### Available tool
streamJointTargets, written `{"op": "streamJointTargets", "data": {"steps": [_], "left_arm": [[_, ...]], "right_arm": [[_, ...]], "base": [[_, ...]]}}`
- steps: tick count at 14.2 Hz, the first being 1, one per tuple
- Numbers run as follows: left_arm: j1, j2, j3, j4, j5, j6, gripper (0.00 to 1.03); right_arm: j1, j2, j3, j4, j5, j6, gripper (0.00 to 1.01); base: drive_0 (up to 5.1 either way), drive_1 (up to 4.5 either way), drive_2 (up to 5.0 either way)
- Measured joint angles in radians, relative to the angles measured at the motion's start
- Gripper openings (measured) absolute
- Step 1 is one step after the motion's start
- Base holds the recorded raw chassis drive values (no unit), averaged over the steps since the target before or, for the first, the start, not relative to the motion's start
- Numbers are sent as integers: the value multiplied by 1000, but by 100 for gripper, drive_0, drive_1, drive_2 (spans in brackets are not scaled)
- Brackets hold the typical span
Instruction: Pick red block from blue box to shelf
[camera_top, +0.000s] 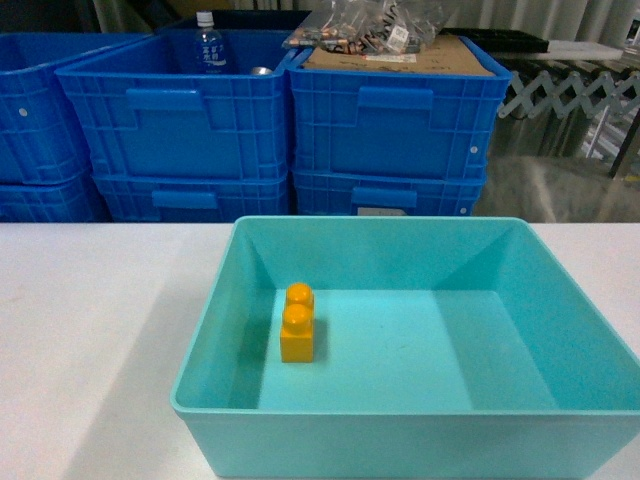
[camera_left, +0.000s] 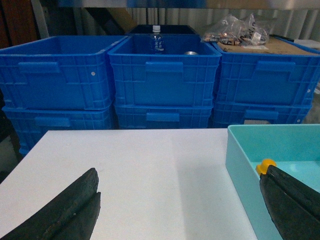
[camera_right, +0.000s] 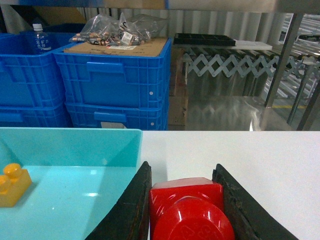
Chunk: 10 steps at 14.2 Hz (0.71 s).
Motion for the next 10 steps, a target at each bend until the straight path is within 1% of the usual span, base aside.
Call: {"op": "streamJointTargets", "data": {"steps": [6,10], "left_arm": [[0,0,0,0,0,0,98],[0,0,0,0,0,0,98]], "right_arm": [[0,-133,0,-129,0,0,29],[0,-190,0,-185,0,0,29]], "base": [[0,0,0],[0,0,0]]}}
